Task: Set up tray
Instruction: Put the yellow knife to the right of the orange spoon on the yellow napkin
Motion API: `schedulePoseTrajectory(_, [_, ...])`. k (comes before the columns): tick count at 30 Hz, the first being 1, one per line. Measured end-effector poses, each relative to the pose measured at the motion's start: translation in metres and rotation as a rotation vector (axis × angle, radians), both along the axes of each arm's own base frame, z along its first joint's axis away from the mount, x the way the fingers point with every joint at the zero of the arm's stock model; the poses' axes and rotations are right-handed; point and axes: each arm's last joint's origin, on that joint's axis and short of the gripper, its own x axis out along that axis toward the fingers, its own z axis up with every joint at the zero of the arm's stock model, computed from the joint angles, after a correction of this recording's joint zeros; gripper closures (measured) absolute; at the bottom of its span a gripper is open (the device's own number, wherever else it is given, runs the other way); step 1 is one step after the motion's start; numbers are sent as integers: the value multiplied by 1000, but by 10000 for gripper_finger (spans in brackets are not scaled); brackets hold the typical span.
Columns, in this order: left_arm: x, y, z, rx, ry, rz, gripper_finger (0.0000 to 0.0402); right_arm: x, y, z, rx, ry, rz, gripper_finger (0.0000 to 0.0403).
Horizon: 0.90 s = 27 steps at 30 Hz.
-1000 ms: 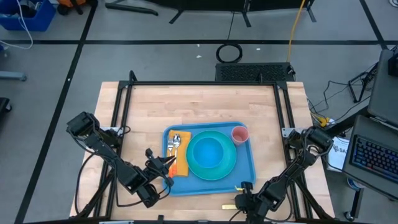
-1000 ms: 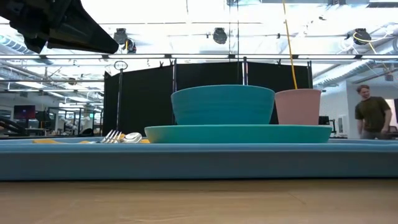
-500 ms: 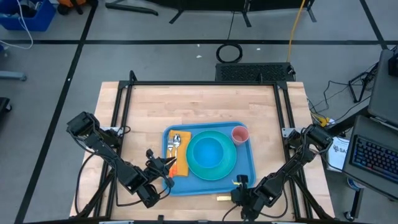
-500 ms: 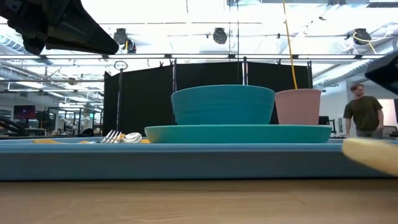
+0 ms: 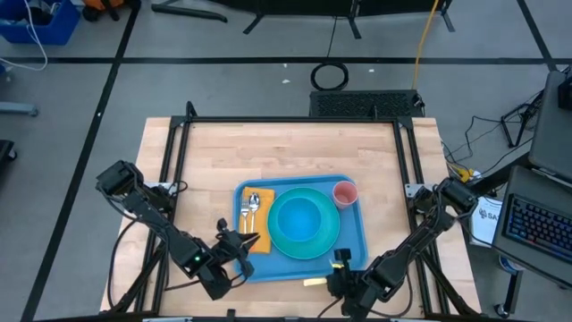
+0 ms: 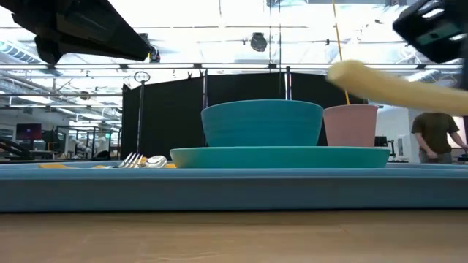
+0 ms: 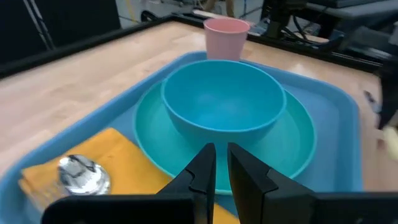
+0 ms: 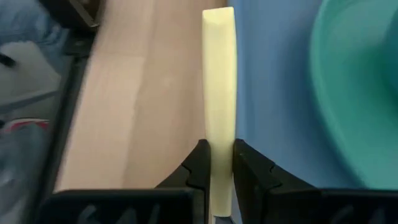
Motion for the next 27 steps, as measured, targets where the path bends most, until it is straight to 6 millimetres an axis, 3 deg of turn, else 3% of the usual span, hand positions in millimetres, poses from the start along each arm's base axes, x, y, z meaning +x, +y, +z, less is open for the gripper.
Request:
schedulePoseTrajectory(19, [21,1,5,-143,37,-141,357,17,-15,5,-177,-106,32,370])
schedulePoseTrajectory(27, [26,-3,12,-188,-39,-157,357,29,-18,26,-333,-211,70,370])
